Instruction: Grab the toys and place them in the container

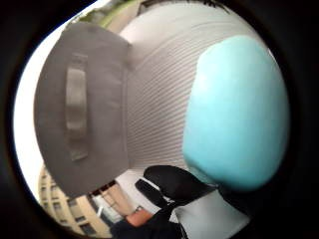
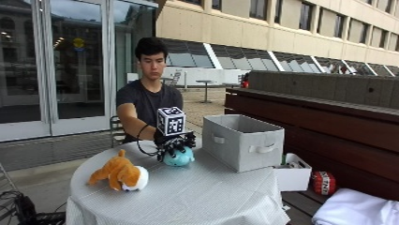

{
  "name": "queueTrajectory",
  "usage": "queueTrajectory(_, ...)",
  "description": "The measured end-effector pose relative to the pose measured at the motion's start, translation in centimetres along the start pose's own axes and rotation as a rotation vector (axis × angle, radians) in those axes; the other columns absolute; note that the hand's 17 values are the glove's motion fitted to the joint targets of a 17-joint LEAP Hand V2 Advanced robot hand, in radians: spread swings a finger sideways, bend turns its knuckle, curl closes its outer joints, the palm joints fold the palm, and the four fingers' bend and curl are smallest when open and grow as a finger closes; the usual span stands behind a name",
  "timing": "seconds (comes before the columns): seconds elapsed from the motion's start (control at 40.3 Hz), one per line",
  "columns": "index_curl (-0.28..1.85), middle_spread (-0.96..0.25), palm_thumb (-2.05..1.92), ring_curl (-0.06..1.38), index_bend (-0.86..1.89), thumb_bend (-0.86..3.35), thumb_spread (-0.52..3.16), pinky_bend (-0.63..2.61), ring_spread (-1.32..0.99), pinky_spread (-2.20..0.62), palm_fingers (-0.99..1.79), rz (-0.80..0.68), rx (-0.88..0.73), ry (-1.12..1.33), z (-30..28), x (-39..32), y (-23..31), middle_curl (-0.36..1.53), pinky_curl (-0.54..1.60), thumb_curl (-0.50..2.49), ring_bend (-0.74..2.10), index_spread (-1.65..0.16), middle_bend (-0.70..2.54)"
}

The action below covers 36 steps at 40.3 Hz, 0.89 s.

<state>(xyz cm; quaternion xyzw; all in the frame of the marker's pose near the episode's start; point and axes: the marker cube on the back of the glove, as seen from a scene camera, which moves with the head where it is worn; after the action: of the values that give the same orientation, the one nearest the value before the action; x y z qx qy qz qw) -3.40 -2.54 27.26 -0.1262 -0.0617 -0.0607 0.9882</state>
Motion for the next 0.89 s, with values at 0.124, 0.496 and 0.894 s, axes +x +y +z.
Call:
queueTrajectory(0.124,0.12,-0.01,0.21,0.27,-0.03,0.11,0.96,1.44,0.03,0.05,-0.21,0.012,-0.114,-0.005,4.1,0.4,0.0,0.35,0.44,0.3,0.34,-0.28,0.07)
queueTrajectory(0.496,0.11,-0.13,0.89,0.42,0.33,0.49,0.85,1.04,-0.27,-0.38,1.15,0.055,0.097,-0.026,1.0,0.8,0.9,0.44,0.27,0.53,1.11,-0.29,0.74)
queueTrajectory(0.894,0.21,-0.34,0.66,0.45,0.3,0.25,0.61,0.95,-0.4,-0.43,0.98,0.091,0.283,0.017,-18.3,-0.8,0.2,0.48,0.31,0.61,1.07,-0.34,0.66)
